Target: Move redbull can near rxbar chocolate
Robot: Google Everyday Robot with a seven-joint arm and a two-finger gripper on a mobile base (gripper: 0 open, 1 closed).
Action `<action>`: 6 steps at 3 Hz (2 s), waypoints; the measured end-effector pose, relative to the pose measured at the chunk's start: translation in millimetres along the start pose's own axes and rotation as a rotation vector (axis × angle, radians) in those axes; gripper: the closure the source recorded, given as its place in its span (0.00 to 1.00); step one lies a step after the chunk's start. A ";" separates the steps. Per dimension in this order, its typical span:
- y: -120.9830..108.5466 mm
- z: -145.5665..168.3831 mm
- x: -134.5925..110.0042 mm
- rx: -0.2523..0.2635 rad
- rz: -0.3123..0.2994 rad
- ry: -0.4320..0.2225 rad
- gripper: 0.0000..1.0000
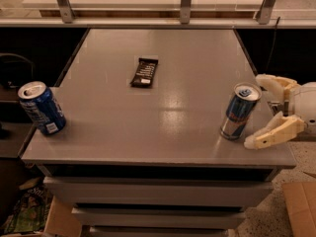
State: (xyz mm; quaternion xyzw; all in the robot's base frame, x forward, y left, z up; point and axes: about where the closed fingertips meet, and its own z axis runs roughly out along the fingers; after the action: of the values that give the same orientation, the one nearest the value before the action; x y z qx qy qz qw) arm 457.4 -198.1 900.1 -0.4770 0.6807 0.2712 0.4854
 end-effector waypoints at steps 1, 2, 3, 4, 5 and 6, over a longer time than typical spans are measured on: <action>2.5 9.4 -0.9 -0.013 0.007 -0.077 0.00; 4.4 18.7 -1.7 -0.033 0.015 -0.131 0.00; 6.5 26.7 0.2 -0.055 0.026 -0.163 0.16; 8.2 33.3 3.9 -0.077 0.035 -0.183 0.40; 10.1 37.3 11.6 -0.098 0.046 -0.185 0.62; 10.6 36.6 16.2 -0.109 0.047 -0.185 0.87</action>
Offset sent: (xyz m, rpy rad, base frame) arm 0.0062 0.0233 -0.0111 0.1969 -0.0340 0.0533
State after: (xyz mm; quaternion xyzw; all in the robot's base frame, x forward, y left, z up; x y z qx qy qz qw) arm 461.3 -169.8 870.3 -0.4596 0.6282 0.3618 0.5130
